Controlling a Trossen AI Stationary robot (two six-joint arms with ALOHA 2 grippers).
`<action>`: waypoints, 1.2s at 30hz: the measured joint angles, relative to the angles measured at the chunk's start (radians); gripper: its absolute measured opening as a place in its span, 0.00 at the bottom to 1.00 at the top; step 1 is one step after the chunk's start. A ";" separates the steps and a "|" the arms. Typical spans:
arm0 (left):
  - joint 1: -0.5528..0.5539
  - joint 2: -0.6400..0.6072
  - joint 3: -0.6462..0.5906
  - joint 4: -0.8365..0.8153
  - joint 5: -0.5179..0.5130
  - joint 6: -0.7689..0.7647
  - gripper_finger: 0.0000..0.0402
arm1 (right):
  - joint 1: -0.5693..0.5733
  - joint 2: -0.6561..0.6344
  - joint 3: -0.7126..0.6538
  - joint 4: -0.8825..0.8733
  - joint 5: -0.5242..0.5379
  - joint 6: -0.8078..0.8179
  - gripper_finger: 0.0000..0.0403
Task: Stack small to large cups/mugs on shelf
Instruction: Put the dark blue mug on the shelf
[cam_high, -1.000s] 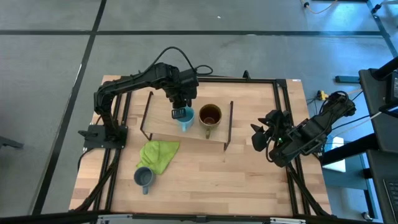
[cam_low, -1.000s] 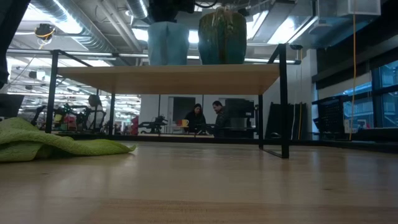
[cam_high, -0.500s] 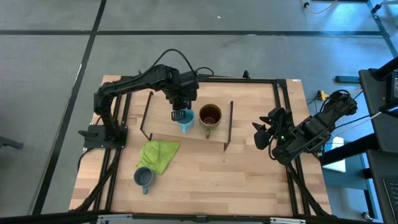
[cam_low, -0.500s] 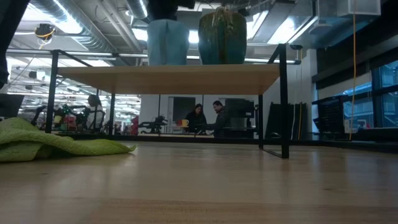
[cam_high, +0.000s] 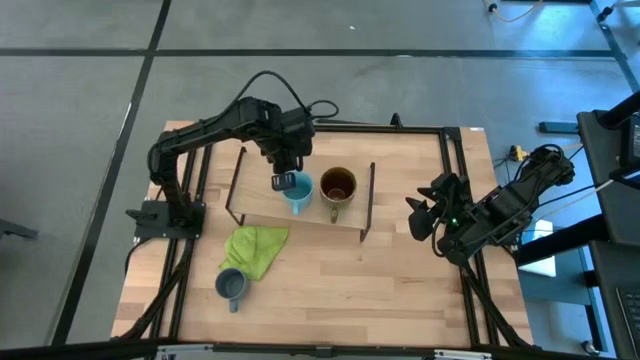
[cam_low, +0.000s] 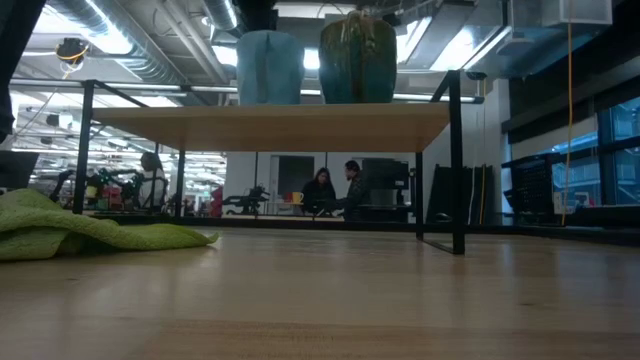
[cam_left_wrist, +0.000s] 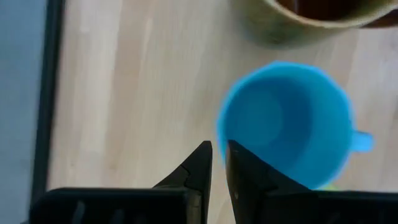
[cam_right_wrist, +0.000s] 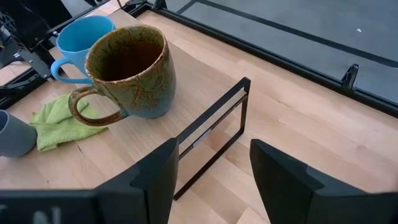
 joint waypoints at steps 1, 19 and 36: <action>-0.009 -0.017 -0.012 0.000 0.019 -0.006 0.10 | 0.000 0.000 0.000 0.000 -0.005 0.000 0.50; -0.687 -0.354 -0.442 0.056 -0.063 -0.764 0.10 | 0.000 0.000 0.000 0.000 0.003 -0.042 0.50; -1.260 -0.513 -1.038 0.421 -0.295 -1.721 0.10 | 0.000 0.000 0.000 0.000 -0.016 -0.042 0.50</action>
